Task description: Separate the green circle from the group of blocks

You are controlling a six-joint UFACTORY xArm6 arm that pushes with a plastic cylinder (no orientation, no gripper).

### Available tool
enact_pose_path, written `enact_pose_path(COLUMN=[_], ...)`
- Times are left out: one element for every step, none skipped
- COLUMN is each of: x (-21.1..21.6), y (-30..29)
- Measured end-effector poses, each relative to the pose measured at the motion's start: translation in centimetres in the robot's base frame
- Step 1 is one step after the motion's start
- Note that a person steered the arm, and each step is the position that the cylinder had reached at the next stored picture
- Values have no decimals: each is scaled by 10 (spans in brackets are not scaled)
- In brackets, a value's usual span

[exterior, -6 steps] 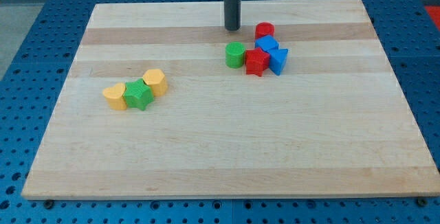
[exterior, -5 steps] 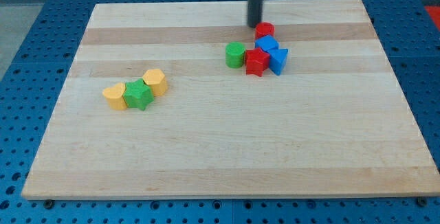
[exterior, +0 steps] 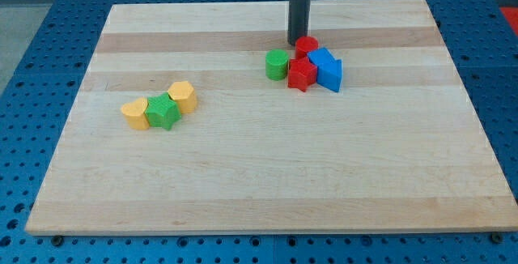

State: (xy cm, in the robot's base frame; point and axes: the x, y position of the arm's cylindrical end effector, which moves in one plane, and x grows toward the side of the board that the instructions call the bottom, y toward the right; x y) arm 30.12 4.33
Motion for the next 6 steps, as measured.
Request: enact_pose_path(x=[5,23,41,44,44,44], y=[-22,-38,-38,-36,-23,-5])
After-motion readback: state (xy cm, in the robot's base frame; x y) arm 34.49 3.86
